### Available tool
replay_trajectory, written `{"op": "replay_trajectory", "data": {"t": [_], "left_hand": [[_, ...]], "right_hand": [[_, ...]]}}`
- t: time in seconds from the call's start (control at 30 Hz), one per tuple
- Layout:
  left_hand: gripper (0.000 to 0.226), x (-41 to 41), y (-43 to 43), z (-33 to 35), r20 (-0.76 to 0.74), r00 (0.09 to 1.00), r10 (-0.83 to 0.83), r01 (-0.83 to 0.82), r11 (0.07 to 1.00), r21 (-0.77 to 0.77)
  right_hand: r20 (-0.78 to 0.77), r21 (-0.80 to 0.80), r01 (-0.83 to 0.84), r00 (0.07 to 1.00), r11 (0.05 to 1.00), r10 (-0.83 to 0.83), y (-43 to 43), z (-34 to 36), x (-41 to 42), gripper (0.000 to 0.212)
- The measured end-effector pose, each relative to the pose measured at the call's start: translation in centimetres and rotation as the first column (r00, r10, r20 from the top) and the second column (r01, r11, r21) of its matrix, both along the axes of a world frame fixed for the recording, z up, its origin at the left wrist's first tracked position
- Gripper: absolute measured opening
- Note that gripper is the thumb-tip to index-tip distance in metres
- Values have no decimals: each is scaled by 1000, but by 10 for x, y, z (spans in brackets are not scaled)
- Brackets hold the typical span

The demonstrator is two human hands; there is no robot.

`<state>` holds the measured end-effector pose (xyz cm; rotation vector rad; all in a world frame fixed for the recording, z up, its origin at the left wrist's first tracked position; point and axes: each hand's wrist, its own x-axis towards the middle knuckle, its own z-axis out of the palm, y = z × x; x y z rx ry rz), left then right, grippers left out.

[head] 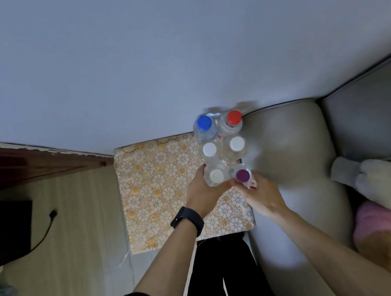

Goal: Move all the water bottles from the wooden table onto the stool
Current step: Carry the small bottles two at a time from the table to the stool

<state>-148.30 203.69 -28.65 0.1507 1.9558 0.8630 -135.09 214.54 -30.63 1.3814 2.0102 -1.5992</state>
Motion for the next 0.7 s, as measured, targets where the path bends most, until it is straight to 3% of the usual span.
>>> {"op": "replay_trajectory", "data": {"t": [0.17,0.33,0.6,0.7], "left_hand": [[70,3,-6,0,-11,999,-36,35,999,-19],[51,-8,-2,1,16,995,-102,103,994,-48],[56,-3,-4,-2,-13,997,-82,81,996,-42],[60,-2,-5,-4,-13,995,-95,95,995,-39]], "right_hand": [[-56,-86,7,998,996,-12,3,-3,2,37],[-68,-88,46,996,995,-52,5,-18,2,60],[-91,-150,142,983,978,-156,-5,-21,1,48],[-73,-136,107,990,985,-117,0,-15,0,47]]}}
